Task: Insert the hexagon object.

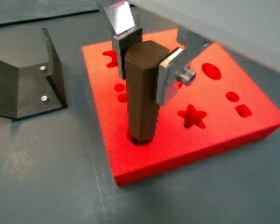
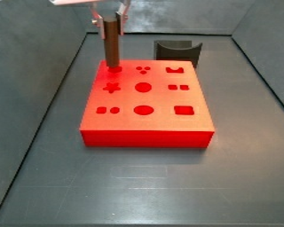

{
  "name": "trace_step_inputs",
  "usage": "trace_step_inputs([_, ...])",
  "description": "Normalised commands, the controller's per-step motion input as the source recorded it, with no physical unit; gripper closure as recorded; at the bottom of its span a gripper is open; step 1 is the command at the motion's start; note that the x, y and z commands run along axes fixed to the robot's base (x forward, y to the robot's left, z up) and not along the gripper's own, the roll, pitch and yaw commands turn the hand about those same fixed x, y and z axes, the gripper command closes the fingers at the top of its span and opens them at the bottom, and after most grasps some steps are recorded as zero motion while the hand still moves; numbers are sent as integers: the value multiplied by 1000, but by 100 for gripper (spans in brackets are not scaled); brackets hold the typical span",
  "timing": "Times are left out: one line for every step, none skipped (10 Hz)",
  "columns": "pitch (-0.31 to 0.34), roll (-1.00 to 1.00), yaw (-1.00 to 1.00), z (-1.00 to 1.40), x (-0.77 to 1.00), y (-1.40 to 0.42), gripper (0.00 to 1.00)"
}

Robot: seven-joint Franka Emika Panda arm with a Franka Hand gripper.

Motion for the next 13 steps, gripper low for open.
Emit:
trace_step_inputs([0,0,89,-294,-66,174,100])
trace_step_inputs([-1,-47,60,-251,-169,183,100])
trace_step_inputs([-41,-51,97,-266,-143,86,100])
trace_step_inputs([0,0,137,-143,146,0,100])
trace_step_inputs([91,10,0,0,411,-191,100])
trace_step_inputs([76,16,0,0,294,-74,100])
trace_step_inputs([27,0,0,-111,131,0,100])
trace_step_inputs([0,0,0,-300,-91,57,100])
trace_step_inputs([-34,0,0,-317,-203,91,100])
trace_step_inputs([0,117,0,-249,-131,0,100])
trace_step_inputs([36,181,-51,-371,0,0,100])
trace_step_inputs([-71,184,-94,-529,0,-109,100])
trace_step_inputs([-233,76,0,-689,0,-57,100])
